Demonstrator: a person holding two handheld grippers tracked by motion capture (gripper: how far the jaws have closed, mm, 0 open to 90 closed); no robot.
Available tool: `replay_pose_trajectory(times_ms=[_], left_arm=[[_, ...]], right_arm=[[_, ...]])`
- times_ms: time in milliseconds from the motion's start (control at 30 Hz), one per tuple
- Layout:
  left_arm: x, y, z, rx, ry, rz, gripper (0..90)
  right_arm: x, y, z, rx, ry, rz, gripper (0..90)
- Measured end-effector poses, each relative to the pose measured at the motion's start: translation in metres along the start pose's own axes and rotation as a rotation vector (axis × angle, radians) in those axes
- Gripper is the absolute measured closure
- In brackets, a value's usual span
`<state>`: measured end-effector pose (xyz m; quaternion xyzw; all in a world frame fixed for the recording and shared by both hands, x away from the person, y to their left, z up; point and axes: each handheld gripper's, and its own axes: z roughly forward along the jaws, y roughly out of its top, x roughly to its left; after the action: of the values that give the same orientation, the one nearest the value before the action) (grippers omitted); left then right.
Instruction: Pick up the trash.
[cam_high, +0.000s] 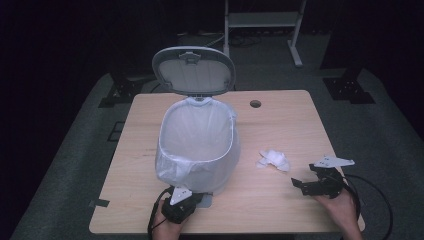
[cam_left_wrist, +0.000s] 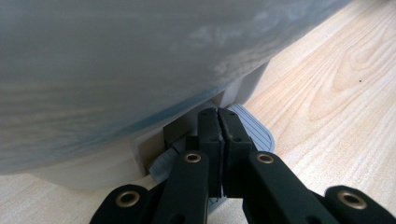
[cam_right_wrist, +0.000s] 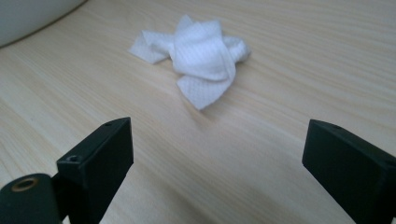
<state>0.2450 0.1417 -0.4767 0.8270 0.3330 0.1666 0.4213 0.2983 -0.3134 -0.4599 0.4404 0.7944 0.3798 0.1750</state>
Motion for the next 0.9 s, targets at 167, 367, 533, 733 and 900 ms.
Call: replay_pose_trajectory(times_ms=[167, 367, 533, 733, 900], left_arm=[[0.000, 0.000, 0.000, -0.001, 0.001, 0.000, 88.9], [0.000, 0.000, 0.000, 0.000, 0.001, 0.001, 88.9], [0.000, 0.000, 0.000, 0.000, -0.003, 0.001, 88.9], [0.001, 0.000, 0.000, -0.001, -0.004, 0.000, 88.9], [0.000, 0.000, 0.000, -0.002, -0.004, -0.001, 88.9]], right_arm=[[0.000, 0.007, 0.002, -0.009, 0.007, 0.001, 8.0], [0.001, 0.017, 0.004, -0.030, 0.018, -0.010, 10.1], [0.003, 0.024, 0.008, -0.030, 0.021, -0.018, 10.1], [0.006, 0.032, 0.013, -0.032, 0.030, -0.019, 10.2], [0.006, 0.034, 0.018, -0.029, 0.035, -0.013, 10.2]])
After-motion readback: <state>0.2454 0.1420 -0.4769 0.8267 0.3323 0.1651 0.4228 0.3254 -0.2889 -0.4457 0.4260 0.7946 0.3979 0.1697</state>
